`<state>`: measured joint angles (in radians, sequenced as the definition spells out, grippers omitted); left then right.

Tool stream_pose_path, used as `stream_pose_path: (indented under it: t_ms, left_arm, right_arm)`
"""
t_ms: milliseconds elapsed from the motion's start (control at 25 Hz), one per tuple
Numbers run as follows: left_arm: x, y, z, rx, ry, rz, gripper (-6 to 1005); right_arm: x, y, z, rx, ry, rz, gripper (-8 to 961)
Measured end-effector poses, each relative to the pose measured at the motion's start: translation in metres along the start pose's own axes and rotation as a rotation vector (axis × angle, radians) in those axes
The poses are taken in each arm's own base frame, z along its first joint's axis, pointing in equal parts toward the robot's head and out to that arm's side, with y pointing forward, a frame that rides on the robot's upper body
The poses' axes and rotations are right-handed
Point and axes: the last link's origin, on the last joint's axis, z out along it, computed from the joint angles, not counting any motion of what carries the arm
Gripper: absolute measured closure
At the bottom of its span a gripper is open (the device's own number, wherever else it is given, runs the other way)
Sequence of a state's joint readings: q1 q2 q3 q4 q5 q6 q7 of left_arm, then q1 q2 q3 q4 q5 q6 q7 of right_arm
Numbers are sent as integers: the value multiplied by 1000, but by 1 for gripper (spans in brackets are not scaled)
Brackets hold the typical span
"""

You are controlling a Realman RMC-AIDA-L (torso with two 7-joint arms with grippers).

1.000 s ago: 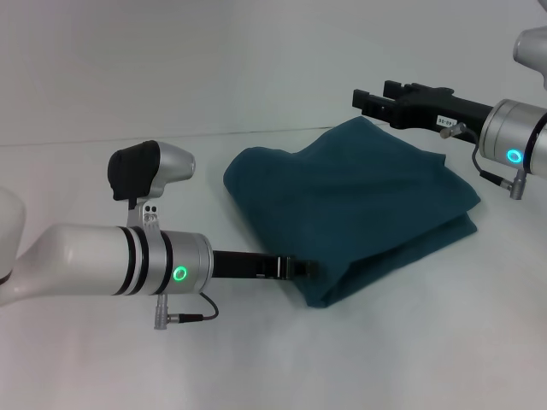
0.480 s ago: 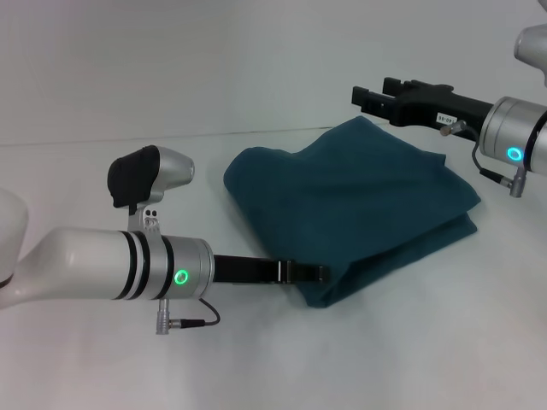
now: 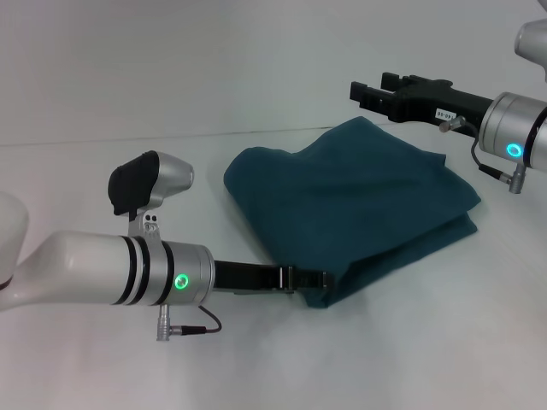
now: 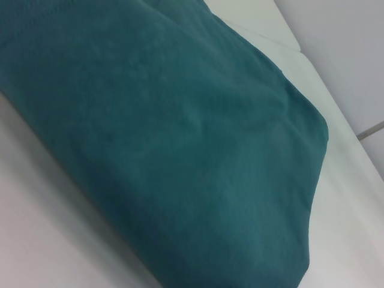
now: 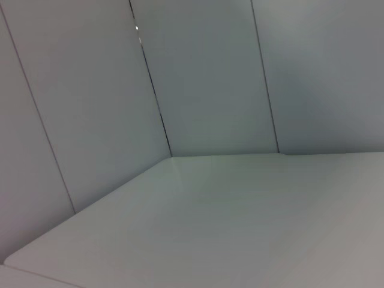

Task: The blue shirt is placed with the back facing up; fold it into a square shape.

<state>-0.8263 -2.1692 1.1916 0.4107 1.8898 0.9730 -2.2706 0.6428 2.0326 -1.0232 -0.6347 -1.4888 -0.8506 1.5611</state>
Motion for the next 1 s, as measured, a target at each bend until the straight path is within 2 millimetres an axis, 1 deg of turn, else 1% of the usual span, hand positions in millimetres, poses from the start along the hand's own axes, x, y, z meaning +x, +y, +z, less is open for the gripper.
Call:
stream_pose_path:
  t_ms: [520, 1000]
  left_arm:
    - [-9, -2, 2, -3, -22, -28, 185]
    - [-8, 4, 6, -13, -34, -13, 185]
  right_arm:
    - [-3, 1, 0, -6, -6, -2, 267]
    - [-5, 2, 1, -10, -10, -3, 266]
